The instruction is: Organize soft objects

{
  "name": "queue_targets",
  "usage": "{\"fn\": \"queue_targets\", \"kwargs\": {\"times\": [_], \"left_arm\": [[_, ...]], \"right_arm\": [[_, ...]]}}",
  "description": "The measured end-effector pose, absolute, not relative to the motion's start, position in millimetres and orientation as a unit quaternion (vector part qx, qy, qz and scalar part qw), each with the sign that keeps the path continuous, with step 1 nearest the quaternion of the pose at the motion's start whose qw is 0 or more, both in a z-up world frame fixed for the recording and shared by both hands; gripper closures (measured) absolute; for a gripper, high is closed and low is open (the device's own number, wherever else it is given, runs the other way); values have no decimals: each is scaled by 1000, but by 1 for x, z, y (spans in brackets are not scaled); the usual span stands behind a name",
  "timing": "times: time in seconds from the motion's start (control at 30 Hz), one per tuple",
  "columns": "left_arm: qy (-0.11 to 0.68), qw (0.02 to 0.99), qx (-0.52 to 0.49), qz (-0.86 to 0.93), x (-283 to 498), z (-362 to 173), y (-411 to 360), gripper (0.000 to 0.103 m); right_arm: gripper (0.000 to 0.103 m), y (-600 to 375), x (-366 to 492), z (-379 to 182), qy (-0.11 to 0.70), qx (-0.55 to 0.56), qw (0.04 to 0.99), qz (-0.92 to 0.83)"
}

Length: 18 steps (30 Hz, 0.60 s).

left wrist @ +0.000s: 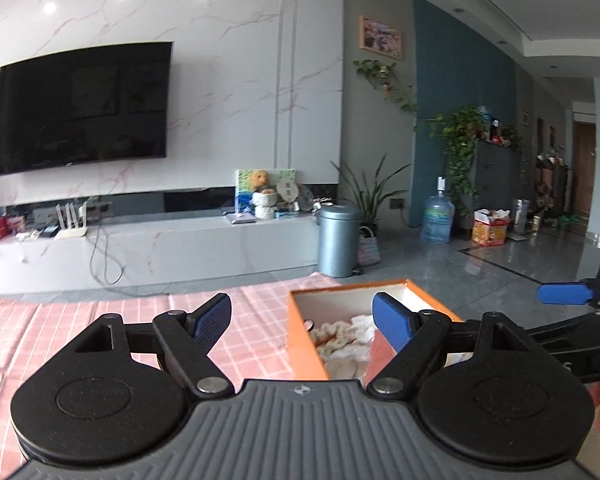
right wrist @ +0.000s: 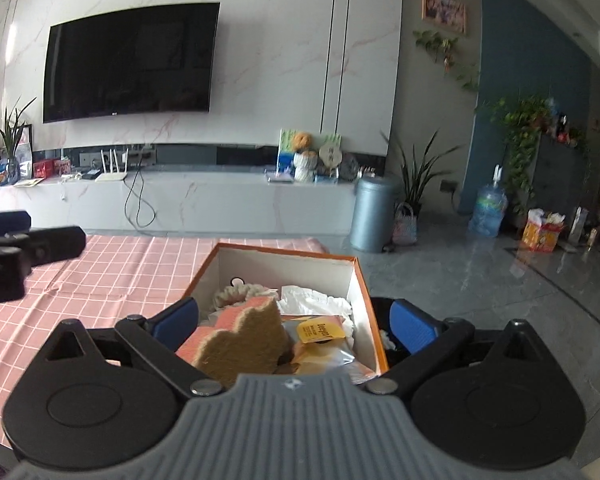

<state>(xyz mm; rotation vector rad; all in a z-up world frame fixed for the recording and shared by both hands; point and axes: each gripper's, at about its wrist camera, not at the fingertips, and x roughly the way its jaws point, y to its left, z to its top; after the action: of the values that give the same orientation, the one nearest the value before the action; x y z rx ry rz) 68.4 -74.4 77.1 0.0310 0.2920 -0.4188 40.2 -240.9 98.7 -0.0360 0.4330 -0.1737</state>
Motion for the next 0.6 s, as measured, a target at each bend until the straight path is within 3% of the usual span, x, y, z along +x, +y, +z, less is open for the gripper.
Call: {"fn": "queue_targets", "kwargs": {"times": [0.37,0.6], "left_arm": [[150,981,71,-104,39,38,-62,2],[177,979,38,-91,37,20,-45,0]], "right_arm": [[3,-222,19,62,199,22,976,-87],[2,-212,20,40,212,21,972,-101]]}}
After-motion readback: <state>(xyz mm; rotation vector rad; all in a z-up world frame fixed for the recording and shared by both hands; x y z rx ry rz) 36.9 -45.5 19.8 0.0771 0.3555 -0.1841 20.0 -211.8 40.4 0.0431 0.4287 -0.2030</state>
